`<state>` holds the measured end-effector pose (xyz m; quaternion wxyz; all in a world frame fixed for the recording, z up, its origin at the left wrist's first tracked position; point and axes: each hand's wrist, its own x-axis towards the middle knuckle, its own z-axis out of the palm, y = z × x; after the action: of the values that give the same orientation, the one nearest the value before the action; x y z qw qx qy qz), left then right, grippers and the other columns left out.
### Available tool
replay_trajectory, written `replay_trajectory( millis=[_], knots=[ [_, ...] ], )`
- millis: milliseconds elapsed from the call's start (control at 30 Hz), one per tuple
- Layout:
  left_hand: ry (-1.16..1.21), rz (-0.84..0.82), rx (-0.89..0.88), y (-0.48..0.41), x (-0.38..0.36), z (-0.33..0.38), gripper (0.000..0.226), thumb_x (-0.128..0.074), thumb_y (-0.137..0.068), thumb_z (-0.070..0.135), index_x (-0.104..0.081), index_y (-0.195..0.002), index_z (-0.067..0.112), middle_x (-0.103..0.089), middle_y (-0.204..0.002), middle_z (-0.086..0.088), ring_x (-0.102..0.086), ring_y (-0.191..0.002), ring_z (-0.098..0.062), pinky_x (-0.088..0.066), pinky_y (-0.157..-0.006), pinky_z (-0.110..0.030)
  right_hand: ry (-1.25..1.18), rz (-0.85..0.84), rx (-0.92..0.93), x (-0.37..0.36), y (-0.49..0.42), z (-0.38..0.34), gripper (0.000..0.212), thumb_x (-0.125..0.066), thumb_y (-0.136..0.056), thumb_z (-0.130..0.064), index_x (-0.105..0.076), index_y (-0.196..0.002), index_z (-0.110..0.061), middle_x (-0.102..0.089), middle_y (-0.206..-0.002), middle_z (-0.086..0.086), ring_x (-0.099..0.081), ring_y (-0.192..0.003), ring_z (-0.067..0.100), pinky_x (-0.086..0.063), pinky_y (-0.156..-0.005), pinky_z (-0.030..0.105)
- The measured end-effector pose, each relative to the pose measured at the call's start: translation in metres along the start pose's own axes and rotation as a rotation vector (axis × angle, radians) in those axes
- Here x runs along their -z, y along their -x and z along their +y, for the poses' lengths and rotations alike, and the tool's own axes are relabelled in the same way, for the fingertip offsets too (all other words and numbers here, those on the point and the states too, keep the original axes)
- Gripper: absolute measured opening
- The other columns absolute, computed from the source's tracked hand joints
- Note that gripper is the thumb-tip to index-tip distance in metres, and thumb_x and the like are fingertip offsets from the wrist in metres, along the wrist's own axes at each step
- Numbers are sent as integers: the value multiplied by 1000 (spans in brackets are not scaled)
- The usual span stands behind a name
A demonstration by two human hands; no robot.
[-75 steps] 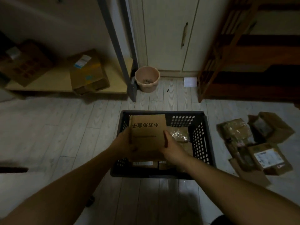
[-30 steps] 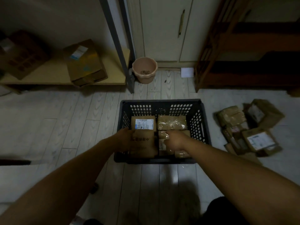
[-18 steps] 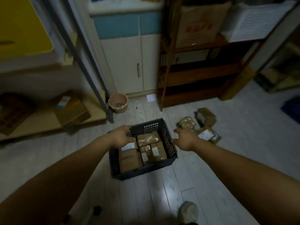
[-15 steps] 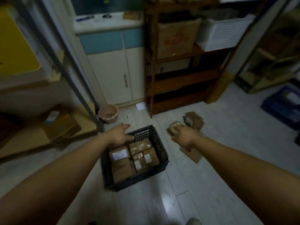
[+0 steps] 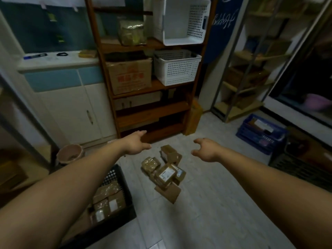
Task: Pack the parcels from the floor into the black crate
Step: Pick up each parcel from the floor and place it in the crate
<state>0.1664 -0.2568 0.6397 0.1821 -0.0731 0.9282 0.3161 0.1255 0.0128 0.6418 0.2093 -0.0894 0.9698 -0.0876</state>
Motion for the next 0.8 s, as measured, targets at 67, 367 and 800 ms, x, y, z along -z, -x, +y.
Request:
replay_trajectory(
  millis=[67,367,800],
  knots=[
    [28,-7,4,-10,-11,17,82,-60,-87,44,-10,-150,29,-8,-159,-2,-16,-144,-23,-19,-113,-35,-18,16,2,12,-8,21,67,-52,-93,-45,-26,-149,-19,-24,-155,9,-32,-137,28,-31,-107,37],
    [125,-9,72,-76,-31,15,85,-59,-88,41,-3,-150,28,-1,-159,-4,-6,-145,-23,-14,-115,-38,-54,-46,83,19,-94,32,65,-54,-93,-40,-27,-148,-20,-24,-155,8,-33,-137,28,-33,-107,38],
    [332,36,234,-270,-4,7,82,-59,-90,34,-6,-151,19,-11,-158,-8,-16,-143,-29,-20,-115,-42,-54,-161,87,64,-300,59,69,-53,-93,-43,-23,-150,-18,-23,-156,8,-33,-136,29,-31,-107,36]
  ],
)
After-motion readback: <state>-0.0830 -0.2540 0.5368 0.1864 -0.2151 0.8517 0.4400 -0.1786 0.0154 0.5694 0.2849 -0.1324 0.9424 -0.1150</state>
